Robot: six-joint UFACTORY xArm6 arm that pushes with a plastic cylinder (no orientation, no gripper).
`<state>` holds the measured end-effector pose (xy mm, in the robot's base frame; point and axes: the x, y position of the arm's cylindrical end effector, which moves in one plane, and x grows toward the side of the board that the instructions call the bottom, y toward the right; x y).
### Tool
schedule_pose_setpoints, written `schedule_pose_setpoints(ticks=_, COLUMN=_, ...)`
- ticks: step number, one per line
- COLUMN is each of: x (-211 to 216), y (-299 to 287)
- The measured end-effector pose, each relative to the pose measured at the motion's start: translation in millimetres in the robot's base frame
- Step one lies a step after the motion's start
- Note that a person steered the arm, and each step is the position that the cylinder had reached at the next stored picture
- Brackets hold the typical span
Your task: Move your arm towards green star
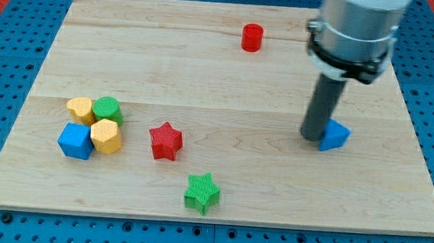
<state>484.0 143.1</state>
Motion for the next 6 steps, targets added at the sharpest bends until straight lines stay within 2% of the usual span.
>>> schedule_pose_setpoints(ticks=1, x=47, y=-2)
schedule_pose_setpoints(ticks=2, x=120, y=-8)
schedule_pose_setpoints(ticks=3, x=133, y=-15)
schedule_pose_setpoints(ticks=6, x=135, y=-64)
